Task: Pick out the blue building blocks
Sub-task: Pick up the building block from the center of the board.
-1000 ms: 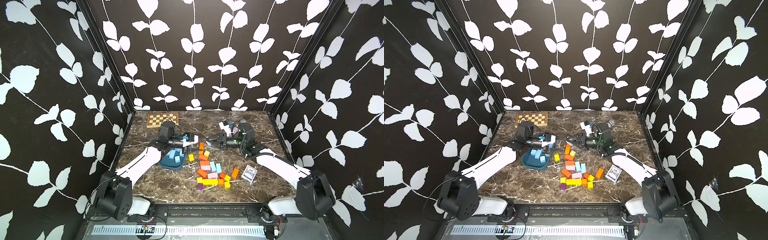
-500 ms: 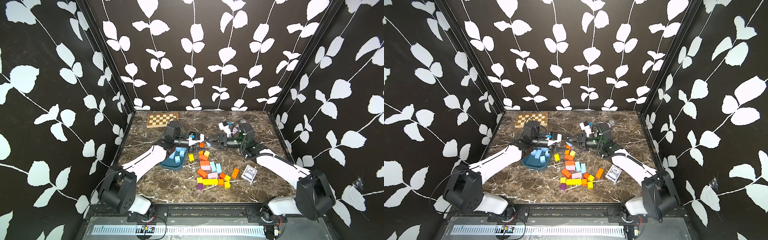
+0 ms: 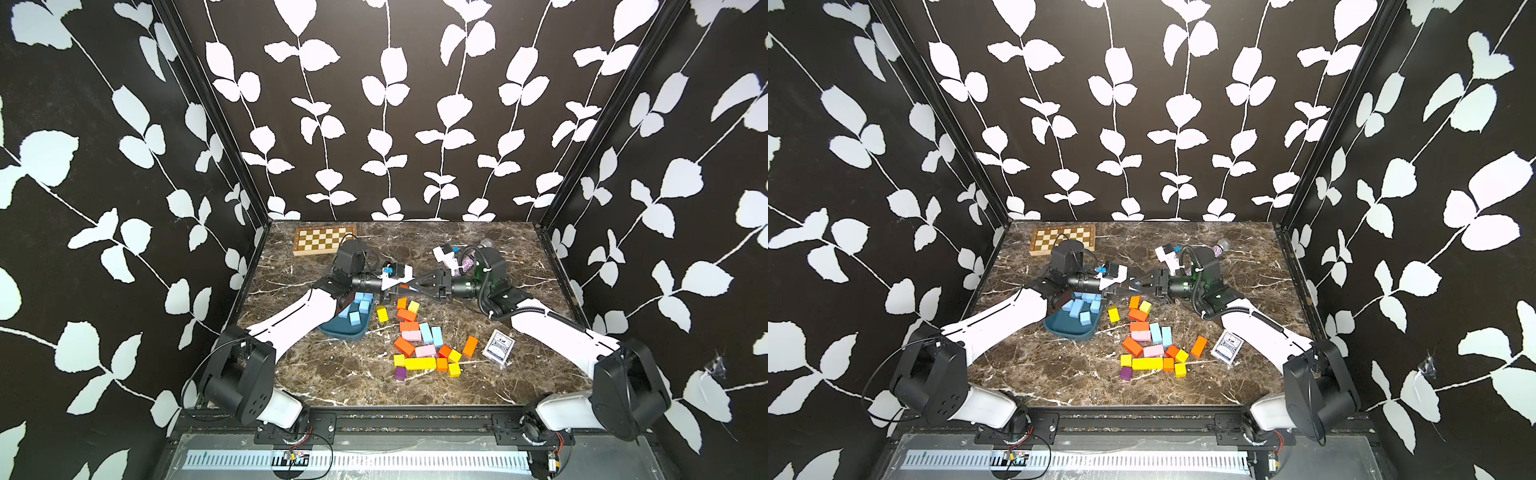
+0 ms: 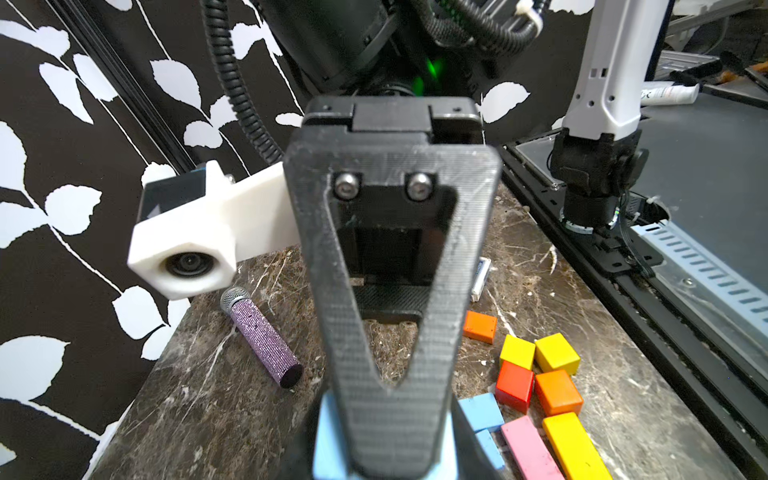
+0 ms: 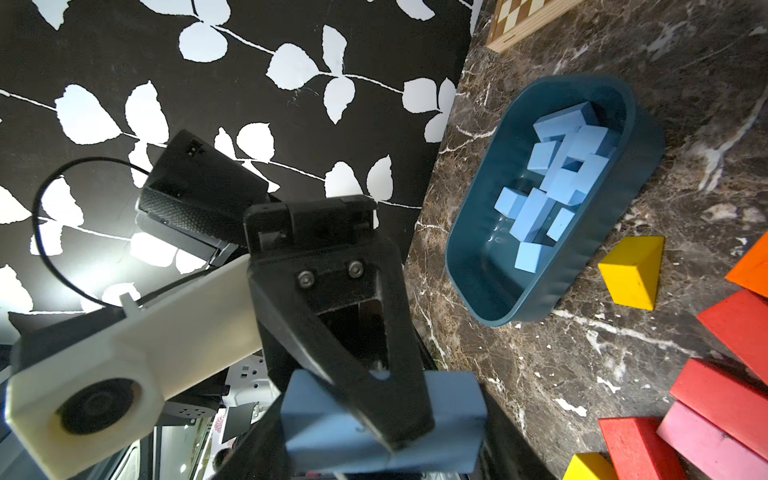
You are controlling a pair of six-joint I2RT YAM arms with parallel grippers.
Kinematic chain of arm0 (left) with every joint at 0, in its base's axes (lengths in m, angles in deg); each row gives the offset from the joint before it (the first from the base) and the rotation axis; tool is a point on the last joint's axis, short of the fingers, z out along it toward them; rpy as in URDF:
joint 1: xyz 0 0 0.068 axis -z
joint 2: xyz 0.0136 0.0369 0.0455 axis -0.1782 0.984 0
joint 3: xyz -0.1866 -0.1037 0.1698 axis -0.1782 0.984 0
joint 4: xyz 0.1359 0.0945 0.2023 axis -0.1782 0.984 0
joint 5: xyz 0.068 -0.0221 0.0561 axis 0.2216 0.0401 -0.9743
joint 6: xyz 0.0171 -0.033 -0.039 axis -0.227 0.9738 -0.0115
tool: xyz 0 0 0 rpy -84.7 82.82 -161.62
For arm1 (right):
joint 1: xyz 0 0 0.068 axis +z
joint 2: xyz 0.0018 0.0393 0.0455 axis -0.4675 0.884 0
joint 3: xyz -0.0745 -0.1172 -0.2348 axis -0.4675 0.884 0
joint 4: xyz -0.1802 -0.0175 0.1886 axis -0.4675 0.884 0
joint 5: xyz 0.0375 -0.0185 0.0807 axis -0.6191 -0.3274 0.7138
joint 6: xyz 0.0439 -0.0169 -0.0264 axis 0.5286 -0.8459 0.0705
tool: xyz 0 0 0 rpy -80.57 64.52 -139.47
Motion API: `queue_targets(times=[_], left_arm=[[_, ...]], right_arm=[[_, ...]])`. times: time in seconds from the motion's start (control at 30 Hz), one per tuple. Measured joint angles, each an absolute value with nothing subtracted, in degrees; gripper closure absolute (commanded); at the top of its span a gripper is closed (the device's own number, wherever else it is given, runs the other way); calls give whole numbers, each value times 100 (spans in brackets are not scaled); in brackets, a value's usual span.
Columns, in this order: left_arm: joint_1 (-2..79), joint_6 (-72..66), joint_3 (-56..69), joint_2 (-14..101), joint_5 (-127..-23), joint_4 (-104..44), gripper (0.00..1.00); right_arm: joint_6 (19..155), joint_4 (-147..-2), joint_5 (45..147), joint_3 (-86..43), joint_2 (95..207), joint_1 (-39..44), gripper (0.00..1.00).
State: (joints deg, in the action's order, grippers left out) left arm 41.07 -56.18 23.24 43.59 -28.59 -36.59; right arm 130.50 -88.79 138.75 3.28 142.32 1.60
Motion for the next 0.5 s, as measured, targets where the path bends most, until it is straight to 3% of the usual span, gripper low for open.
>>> queue_targets(times=[0.17,0.37,0.5], left_arm=[[3996,-5583,2462,4086,-3198,-3110,96],[3065,-6009,2447,3485,-3751,-1141,97],[2875,-6520,2364,3271,-4631,138,95]], right_arm=[[13013,-8881,13505,529,14075,149,36],[13015,-8861,12825,632,13976,-224,35],[13059,-8894,12705,667,14121,-205,37]])
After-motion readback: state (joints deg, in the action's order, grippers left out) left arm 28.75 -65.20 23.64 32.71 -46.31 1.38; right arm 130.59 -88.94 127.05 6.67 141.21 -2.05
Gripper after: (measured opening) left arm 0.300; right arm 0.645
